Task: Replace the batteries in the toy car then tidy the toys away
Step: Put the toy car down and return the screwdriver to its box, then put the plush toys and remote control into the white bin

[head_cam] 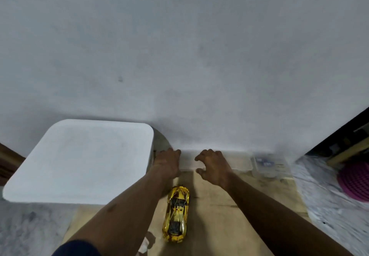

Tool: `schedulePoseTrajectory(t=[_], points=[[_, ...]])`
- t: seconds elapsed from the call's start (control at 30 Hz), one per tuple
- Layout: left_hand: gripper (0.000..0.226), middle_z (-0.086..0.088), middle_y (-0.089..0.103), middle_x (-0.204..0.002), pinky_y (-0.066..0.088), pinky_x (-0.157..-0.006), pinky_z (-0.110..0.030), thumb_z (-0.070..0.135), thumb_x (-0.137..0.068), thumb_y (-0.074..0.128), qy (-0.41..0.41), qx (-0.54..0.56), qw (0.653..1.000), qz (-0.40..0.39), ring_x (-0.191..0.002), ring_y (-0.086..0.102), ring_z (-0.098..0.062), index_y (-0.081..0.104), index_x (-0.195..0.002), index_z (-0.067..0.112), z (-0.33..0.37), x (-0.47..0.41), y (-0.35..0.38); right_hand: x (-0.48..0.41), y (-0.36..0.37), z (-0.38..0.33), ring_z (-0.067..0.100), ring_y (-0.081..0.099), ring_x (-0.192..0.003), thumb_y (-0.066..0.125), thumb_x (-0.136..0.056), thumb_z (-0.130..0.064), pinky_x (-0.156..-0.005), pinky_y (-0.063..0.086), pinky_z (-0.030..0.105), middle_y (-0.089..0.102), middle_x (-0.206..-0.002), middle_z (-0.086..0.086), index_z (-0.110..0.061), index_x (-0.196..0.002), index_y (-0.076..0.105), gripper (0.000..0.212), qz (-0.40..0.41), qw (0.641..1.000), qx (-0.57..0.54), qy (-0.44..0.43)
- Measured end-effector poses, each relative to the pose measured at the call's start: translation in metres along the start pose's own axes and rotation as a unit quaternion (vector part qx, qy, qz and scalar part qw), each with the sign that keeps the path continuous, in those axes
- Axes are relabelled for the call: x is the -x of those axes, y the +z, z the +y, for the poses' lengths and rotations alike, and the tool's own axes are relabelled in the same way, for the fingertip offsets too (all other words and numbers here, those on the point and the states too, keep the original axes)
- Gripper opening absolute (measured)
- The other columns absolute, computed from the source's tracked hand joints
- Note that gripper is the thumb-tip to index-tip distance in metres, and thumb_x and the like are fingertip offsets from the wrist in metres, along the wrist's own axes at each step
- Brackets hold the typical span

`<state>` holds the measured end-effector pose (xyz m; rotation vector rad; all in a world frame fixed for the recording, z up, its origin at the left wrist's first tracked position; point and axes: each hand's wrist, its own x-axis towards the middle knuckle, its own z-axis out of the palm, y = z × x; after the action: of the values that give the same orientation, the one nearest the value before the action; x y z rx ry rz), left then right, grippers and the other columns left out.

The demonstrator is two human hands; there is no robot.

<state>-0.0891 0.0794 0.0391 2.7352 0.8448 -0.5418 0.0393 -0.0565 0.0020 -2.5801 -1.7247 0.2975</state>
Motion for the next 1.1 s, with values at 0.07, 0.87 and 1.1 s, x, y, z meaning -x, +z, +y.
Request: schedulePoseTrajectory(t=[0.07,0.87,1.1], points=[[0.059,-0.008,0.058,-0.126,0.055,-0.090,-0.037,0.030,-0.081,0.073,0.017,0.035,0.999,0.012,-0.112,0.061,-0.027,0.051,-0.135,0.019,0.002,0.008,-0.011,0.009,-0.011,0.001,0.018,0.049,-0.128,0.059,-0.091,-0.044,-0.106,0.035,0.036,0.056,-0.137,-0.002,-0.027,-0.134,0.056,0.046,0.007,1.000,-0.019,0.017],[0.064,-0.011,0.045,-0.143,0.048,-0.096,-0.037,0.046,-0.090,0.060,-0.287,0.266,0.908,0.148,-0.127,0.051,-0.031,0.045,-0.142,0.011,-0.298,0.155,-0.080,-0.028,-0.102,-0.174,0.030,0.069,-0.095,0.073,-0.084,-0.042,-0.063,0.063,0.040,0.058,-0.130,0.011,-0.012,-0.141,0.046,0.069,-0.013,0.885,-0.396,0.244],[0.059,-0.019,0.050,-0.142,0.044,-0.087,-0.036,0.033,-0.096,0.061,-0.298,0.434,0.845,0.098,-0.125,0.051,-0.037,0.045,-0.141,-0.002,-0.323,0.136,-0.071,-0.049,-0.091,-0.192,0.024,0.069,-0.077,0.076,-0.082,-0.036,-0.045,0.048,0.023,0.070,-0.098,0.009,-0.006,-0.112,0.064,0.044,-0.026,0.850,-0.432,0.299]])
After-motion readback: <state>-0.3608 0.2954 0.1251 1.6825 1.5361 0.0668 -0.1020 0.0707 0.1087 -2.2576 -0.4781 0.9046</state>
